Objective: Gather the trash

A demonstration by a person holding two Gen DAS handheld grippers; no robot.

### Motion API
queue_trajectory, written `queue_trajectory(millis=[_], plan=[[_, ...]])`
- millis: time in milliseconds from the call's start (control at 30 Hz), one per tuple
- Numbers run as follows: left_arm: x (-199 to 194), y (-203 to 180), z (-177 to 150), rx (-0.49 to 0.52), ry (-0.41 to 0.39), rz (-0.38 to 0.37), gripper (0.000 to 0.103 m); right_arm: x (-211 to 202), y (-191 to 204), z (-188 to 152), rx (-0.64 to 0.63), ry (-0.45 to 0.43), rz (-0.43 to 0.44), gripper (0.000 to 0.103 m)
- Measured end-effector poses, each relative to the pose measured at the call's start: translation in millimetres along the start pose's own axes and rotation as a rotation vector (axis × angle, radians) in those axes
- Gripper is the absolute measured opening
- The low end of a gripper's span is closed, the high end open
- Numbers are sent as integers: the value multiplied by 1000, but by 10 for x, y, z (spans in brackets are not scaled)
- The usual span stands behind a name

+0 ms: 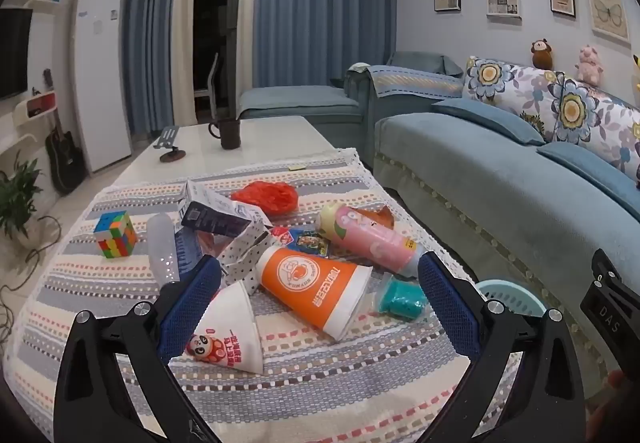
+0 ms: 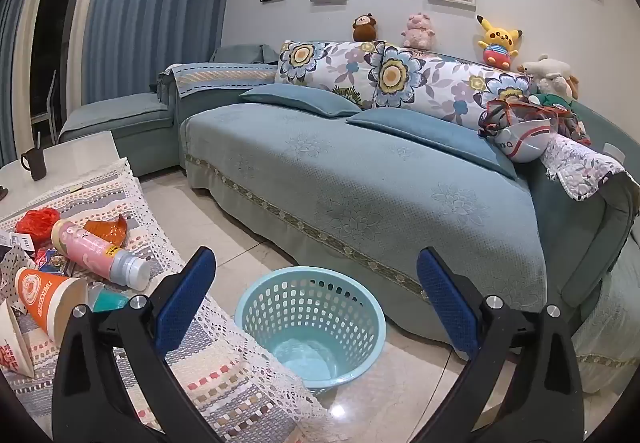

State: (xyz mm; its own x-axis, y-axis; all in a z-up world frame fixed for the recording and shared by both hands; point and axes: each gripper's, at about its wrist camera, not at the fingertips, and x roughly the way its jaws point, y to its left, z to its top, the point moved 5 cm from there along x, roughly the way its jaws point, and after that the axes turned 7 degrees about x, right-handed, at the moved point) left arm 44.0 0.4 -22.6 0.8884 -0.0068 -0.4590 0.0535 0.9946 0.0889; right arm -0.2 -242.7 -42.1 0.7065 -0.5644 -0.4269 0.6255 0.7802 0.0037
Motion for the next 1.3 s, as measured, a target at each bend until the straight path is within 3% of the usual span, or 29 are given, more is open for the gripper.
queue_trajectory(millis=[267,567,1300], plan=[[-86,3,5,10,-10,15,96,36,12,-23,4,11,2,95],[0,55,23,-20,5,-58,95,50,3,-26,8,20,5,95],[-122,82,62,-18,-58,-34,95,61,51,-24,0,22,32,95]])
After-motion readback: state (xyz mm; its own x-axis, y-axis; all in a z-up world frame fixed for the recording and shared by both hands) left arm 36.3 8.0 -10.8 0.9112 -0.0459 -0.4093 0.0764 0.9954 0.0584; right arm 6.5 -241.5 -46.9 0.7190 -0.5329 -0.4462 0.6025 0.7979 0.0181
